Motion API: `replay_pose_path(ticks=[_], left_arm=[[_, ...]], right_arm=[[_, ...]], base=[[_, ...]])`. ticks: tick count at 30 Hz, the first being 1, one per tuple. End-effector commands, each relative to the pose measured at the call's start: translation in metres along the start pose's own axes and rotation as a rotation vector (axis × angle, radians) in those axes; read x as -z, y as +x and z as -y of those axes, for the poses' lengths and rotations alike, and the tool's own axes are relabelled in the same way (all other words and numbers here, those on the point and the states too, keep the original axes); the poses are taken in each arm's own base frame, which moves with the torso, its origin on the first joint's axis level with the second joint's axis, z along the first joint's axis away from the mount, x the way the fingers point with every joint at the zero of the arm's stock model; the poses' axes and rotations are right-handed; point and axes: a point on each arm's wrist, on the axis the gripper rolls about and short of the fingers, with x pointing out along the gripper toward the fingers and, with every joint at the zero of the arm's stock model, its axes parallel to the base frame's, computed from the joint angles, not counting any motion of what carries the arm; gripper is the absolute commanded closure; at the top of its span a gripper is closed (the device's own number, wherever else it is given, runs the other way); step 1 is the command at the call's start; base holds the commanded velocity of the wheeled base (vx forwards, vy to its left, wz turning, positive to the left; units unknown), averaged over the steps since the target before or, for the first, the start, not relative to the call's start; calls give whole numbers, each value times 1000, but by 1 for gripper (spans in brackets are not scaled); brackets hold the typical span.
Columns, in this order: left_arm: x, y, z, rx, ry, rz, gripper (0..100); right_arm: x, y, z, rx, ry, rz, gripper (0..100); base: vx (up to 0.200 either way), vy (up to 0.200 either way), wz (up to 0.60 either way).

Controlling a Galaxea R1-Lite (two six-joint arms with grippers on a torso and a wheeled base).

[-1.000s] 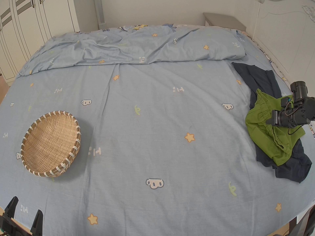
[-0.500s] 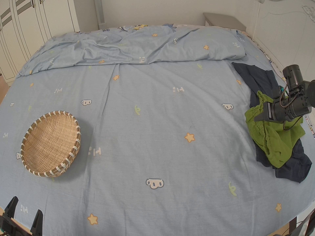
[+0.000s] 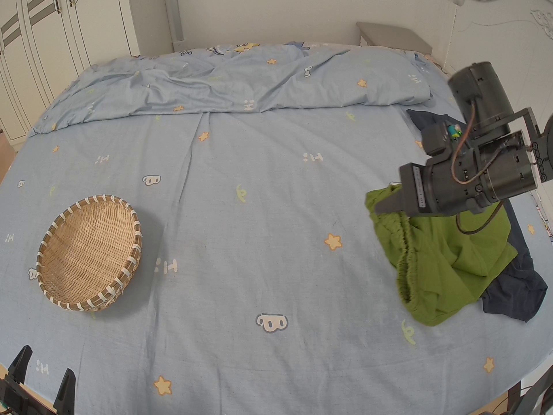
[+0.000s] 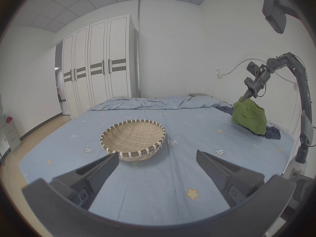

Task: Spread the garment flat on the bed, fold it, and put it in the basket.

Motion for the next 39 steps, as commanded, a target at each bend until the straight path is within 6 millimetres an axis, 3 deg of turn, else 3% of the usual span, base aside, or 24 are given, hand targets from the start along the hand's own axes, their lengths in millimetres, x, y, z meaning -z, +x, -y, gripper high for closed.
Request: replay_pose_path(ticks=[1, 6, 9, 19, 20, 29, 36, 37, 39], left_arm=[[5, 0, 0, 3, 0, 0, 0], [5, 0, 0, 3, 0, 0, 0], [5, 0, 0, 3, 0, 0, 0], [5, 0, 0, 6, 3, 0, 0], [5, 0, 0, 6, 3, 0, 0], [5, 0, 0, 12, 4, -7, 0], [0, -1, 0, 1, 48, 17, 0], [-13, -5, 0, 3, 50, 60, 0], [-62, -16, -1, 18, 1, 143, 0]], right_arm=[[3, 19, -81, -101, -78, 18, 100], [14, 41, -131, -163, -111, 46, 100], [20, 57, -143, -169, -124, 59, 100], [27, 93, -145, -144, -137, 21, 100], [28, 97, -146, -143, -139, 13, 0], [38, 120, -145, -102, -180, -67, 0], [40, 119, -136, -69, -177, -129, 0], [42, 120, -132, -58, -175, -147, 0], [45, 120, -126, -34, -167, -176, 0]], base=[[0, 0, 0], [0, 0, 0], [0, 0, 0], [0, 0, 0], [0, 0, 0], [0, 0, 0], [0, 0, 0], [0, 0, 0], [0, 0, 0]])
